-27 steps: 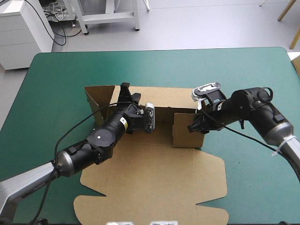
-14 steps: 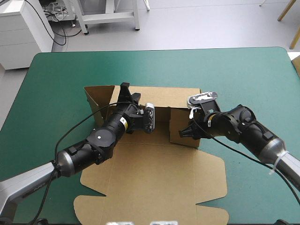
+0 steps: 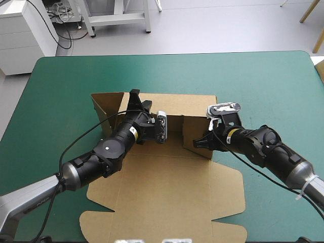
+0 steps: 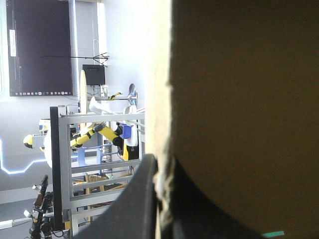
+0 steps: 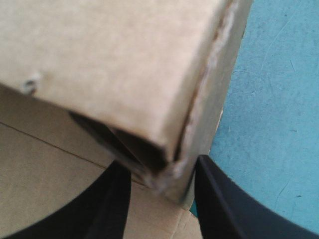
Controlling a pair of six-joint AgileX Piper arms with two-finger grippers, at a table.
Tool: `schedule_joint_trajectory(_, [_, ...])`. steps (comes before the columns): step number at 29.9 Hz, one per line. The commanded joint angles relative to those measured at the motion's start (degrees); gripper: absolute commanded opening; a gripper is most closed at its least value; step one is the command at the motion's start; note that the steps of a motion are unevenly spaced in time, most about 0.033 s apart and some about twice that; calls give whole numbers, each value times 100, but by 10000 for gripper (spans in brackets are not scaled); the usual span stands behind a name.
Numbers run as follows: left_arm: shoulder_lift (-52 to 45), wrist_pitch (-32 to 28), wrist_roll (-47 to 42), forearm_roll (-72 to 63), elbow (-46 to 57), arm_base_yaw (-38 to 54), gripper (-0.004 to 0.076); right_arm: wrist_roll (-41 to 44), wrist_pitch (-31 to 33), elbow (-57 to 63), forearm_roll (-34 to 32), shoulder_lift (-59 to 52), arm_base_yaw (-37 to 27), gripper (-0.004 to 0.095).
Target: Fold the box
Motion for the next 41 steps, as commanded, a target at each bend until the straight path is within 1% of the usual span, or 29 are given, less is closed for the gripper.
schedule_joint_trajectory(1, [-134,-50,-97,-50,-134,-47,-8,45,-506,-132,-61,-147,38,285])
schedule_joint_trajectory(4, [-166,-247,-97,-80,-134,-47,-8,250,-609,-132,-143,-137,38,207])
schedule_joint_trajectory(6, [-196,-391,-97,-80,-134,-47,-8,393,-639,-132,-256,-137,38,121])
schedule_joint_trajectory(7, [-248,-473,-97,-80,-134,-56,-8,392,-639,-132,-256,-137,38,49])
schedule_joint_trajectory(8, [-257,-505,-106,-91,-134,-56,-8,392,-639,-132,-256,-137,38,0])
schedule_joint_trajectory(9, [-278,-538,-106,-106,-134,-56,-8,427,-639,-132,-256,-137,38,-19])
schedule_joint_trajectory(15, [-387,-713,-106,-120,-134,-70,-7,450,-639,-132,-256,-137,38,-20])
schedule_joint_trajectory(18, [-407,-725,-106,-120,-134,-70,20,450,-639,-132,-256,-137,38,-20])
schedule_joint_trajectory(20, [-423,-671,-106,-181,-134,-70,73,450,-639,-132,-256,-137,38,-20])
schedule_joint_trajectory(26, [-595,-697,-106,-317,-134,-161,293,450,-662,-142,-256,-137,38,-19])
schedule_joint_trajectory(28, [-691,-645,-106,-445,-134,-281,333,460,-699,-142,-256,-137,38,-19])
schedule_joint_trajectory(30, [-785,-581,-106,-650,-134,-401,338,475,-736,-154,-269,-137,38,-20])
schedule_joint_trajectory(32, [-865,-395,-71,-881,-134,-560,338,558,-765,-168,-324,-137,38,-20])
schedule_joint_trajectory(35, [-929,305,14,-1214,-134,-898,338,568,-787,-212,-394,-137,27,-20])
schedule_joint_trajectory(38, [-967,942,373,-1510,-134,-1271,338,733,-815,-212,-588,-137,27,-19])
schedule_joint_trajectory(41, [-1002,1501,550,-1887,-134,-1730,339,791,-804,-212,-765,-137,27,-19])
